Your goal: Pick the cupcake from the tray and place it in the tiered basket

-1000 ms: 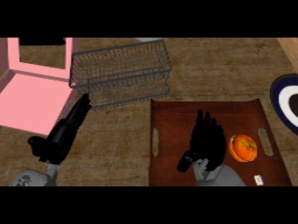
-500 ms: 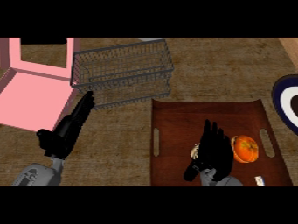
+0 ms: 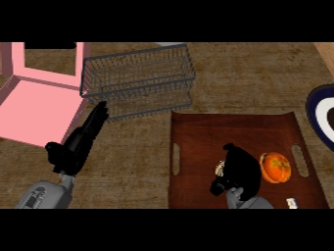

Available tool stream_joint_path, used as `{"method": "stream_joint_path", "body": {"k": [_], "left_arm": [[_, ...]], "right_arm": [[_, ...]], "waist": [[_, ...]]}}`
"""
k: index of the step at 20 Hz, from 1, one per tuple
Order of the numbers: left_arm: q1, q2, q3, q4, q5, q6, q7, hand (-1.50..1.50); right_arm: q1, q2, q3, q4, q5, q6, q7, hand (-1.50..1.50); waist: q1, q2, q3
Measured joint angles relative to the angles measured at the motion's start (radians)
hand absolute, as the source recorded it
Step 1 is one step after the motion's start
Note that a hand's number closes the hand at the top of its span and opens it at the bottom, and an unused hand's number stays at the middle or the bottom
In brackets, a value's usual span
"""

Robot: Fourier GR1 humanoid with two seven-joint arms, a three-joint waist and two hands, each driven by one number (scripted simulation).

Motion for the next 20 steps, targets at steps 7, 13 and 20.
{"method": "stream_joint_path", "body": {"k": [7,13,20], "left_arm": [[0.019,-0.015,0.043,-0.028,-0.021,-0.035,0.032,0.00],[0.026,-0.066,0.054,-0.020,-0.082,-0.030,0.025,0.00],[0.028,-0.063,0.064,-0.046,-0.086,-0.045,0.035,0.00]], "right_arm": [[-0.015,0.003,0.040,0.038,0.055,-0.094,-0.038,1.50],[-0.066,0.004,0.034,0.067,0.074,-0.114,-0.044,1.50],[-0.173,-0.277,-0.077,0.085,-0.073,0.003,-0.453,1.50]], "waist": [[0.002,0.000,-0.001],[0.002,0.000,0.000],[0.014,0.007,0.002]]}}
